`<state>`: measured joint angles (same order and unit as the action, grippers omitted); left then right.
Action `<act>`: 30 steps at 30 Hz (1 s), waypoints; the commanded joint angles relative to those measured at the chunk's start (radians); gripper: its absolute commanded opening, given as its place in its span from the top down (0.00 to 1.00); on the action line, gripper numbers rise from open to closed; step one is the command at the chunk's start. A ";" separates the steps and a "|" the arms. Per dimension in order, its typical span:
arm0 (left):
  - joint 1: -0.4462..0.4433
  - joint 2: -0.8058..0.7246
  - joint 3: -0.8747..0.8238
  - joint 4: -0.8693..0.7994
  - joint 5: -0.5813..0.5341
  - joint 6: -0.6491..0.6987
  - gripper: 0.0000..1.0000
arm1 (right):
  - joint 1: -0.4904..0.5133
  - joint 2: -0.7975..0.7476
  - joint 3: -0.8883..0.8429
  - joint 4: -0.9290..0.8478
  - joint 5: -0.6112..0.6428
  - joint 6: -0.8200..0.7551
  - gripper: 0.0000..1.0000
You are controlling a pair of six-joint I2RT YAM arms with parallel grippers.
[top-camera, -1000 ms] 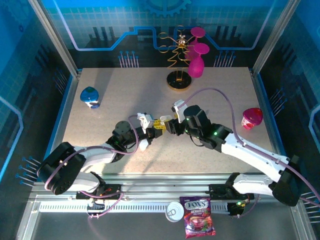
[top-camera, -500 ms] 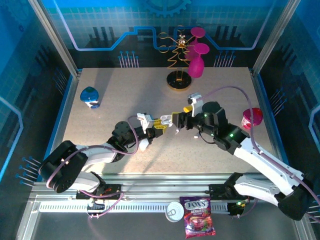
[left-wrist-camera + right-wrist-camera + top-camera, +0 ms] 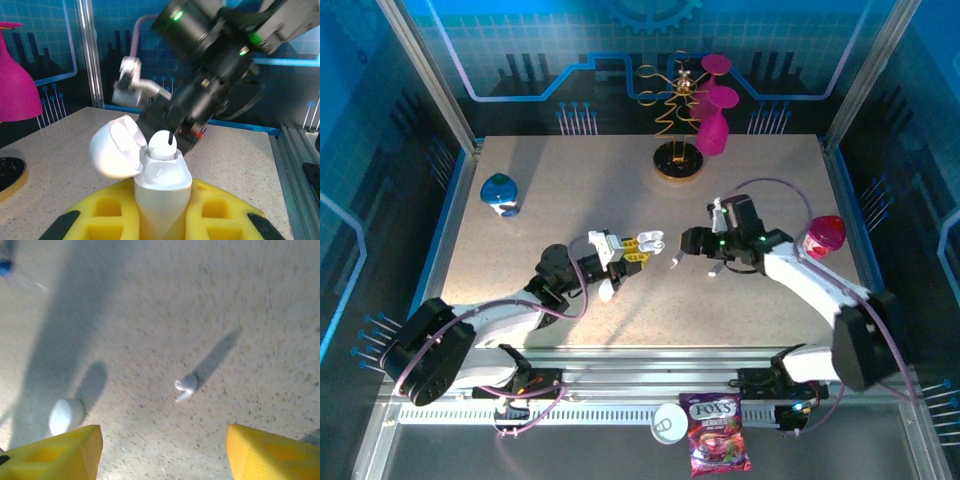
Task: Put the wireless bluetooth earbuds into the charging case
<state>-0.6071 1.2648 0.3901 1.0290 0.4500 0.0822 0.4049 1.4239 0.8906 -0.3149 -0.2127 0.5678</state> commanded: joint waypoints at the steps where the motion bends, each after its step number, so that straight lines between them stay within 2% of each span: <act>1: -0.009 -0.035 -0.002 -0.022 0.036 0.038 0.92 | 0.025 0.107 0.096 -0.101 -0.034 -0.037 0.38; 6: -0.009 -0.071 -0.024 -0.037 0.032 0.045 0.92 | 0.069 0.251 0.191 -0.151 0.020 -0.052 0.48; 13: -0.010 -0.096 -0.049 -0.038 0.022 0.041 0.92 | 0.094 0.380 0.277 -0.191 0.062 -0.055 0.55; 16: -0.010 -0.106 -0.052 -0.044 0.019 0.040 0.91 | 0.099 0.417 0.308 -0.222 0.077 -0.049 0.60; 27: -0.011 -0.096 -0.054 -0.034 0.022 0.033 0.91 | 0.110 0.504 0.360 -0.282 0.144 -0.028 0.64; 30: -0.012 -0.096 -0.055 -0.033 0.021 0.033 0.91 | 0.117 0.503 0.363 -0.297 0.163 -0.033 0.68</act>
<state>-0.6117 1.1763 0.3439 0.9726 0.4606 0.1074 0.5053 1.9118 1.2327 -0.5564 -0.0856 0.5270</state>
